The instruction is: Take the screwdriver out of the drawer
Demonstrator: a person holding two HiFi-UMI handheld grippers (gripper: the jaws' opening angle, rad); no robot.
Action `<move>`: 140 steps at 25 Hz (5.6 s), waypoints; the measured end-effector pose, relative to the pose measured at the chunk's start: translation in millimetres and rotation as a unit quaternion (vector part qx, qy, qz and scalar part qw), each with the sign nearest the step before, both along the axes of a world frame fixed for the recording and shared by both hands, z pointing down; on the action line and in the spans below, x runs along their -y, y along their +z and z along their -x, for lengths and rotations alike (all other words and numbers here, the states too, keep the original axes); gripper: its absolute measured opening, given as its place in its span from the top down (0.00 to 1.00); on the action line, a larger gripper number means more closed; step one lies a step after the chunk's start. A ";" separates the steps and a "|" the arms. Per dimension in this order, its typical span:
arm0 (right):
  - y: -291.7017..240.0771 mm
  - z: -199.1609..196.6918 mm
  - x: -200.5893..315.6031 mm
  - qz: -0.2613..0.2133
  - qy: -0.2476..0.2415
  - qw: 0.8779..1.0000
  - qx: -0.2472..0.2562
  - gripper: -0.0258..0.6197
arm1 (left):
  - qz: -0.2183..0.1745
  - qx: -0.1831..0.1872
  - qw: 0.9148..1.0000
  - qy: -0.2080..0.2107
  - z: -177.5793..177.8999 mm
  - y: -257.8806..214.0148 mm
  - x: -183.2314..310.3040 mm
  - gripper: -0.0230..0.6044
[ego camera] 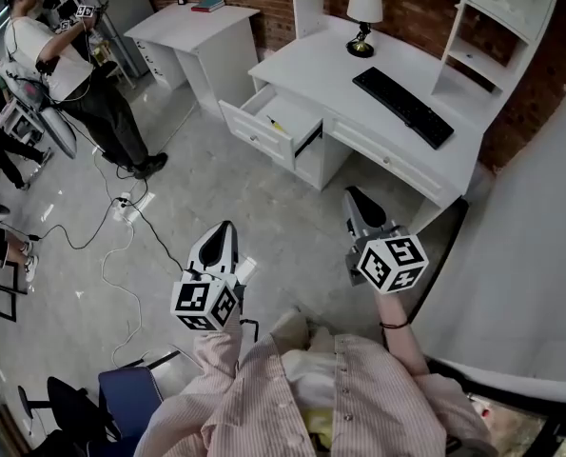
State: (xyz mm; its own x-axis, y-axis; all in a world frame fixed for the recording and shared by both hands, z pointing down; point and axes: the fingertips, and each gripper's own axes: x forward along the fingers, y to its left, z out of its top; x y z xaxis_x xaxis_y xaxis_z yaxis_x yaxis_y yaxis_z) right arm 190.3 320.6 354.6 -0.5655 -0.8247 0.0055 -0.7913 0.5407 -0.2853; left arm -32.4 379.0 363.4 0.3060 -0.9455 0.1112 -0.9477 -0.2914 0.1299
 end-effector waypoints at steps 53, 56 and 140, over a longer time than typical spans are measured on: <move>76.7 123.1 329.0 0.095 0.013 0.995 -0.024 0.78 | 0.076 -0.035 0.996 0.018 113.5 63.5 325.3 0.97; 85.1 127.6 350.1 0.109 0.012 0.994 -0.021 0.78 | 0.080 -0.037 0.996 0.015 119.4 67.8 344.7 0.97; 448.9 212.2 574.1 0.380 -0.182 0.801 -0.425 0.84 | 0.309 -0.101 0.941 0.091 85.0 240.6 622.0 0.97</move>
State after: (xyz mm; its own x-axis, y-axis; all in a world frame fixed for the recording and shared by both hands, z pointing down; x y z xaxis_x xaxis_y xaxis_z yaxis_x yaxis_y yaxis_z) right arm -21.9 -253.5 803.5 -0.2943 -0.1821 0.9382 -0.7035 0.7057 -0.0837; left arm -117.4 -243.0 604.0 0.5312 -0.6485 0.5453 -0.8268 -0.2562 0.5008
